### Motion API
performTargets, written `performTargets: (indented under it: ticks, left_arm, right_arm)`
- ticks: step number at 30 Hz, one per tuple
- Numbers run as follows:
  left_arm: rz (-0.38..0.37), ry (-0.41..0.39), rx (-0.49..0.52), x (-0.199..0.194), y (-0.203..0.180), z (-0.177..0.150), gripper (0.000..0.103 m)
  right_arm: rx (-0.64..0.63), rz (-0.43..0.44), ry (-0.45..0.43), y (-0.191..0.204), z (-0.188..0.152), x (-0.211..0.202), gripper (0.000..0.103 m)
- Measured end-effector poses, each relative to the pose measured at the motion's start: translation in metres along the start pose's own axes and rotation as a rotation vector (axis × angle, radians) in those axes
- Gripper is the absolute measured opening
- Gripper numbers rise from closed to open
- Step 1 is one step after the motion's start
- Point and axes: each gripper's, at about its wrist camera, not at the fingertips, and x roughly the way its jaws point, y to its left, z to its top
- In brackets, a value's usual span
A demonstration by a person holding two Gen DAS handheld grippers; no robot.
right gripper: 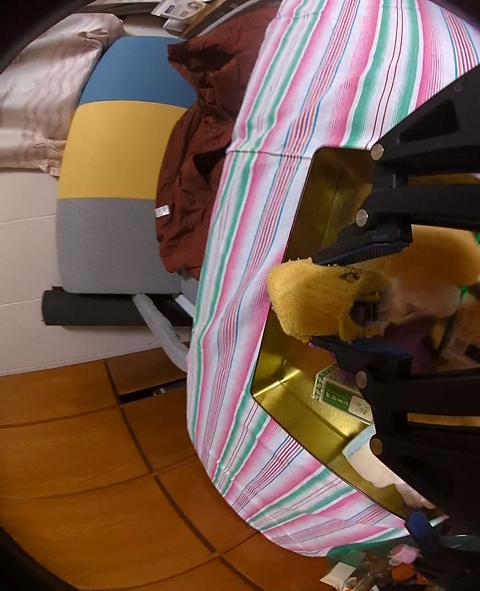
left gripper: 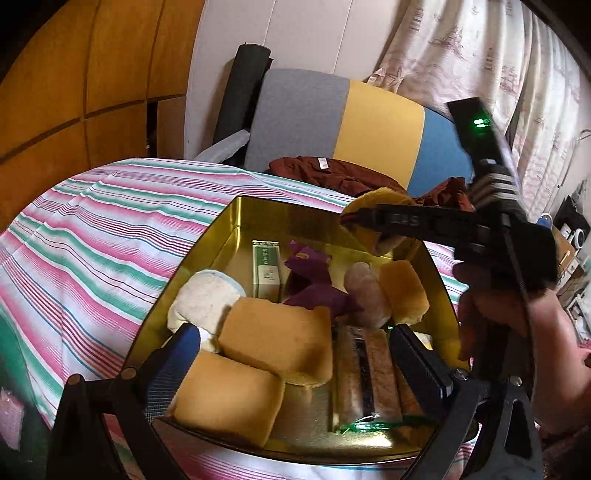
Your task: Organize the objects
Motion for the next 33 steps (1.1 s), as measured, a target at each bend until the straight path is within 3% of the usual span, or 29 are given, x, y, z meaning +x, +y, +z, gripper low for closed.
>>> performTargets:
  ticks: [6,15,19,22,33]
  left_arm:
    - [0.02,0.044,-0.022,0.006,0.005,0.001,0.103]
    - [0.007,0.044,-0.015,0.004,-0.007,-0.003,0.103]
    - [0.055,0.033,0.003,0.0,-0.012,-0.002,0.103]
    - [0.132,0.018,0.021,-0.007,-0.013,0.001,0.103]
    - [0.204,-0.012,-0.024,-0.038,-0.002,0.007,0.103]
  right_arm:
    - [0.077,-0.009,0.088,-0.011,-0.004,0.023,0.045]
    - [0.197,0.035,0.014,-0.039,-0.024,-0.025,0.047]
    - [0.248,0.019,0.015,-0.048,-0.038,-0.04,0.047]
    - [0.281,0.012,0.012,-0.051,-0.05,-0.057,0.047]
    - [0.136,-0.101,0.014,-0.005,-0.07,-0.097,0.06]
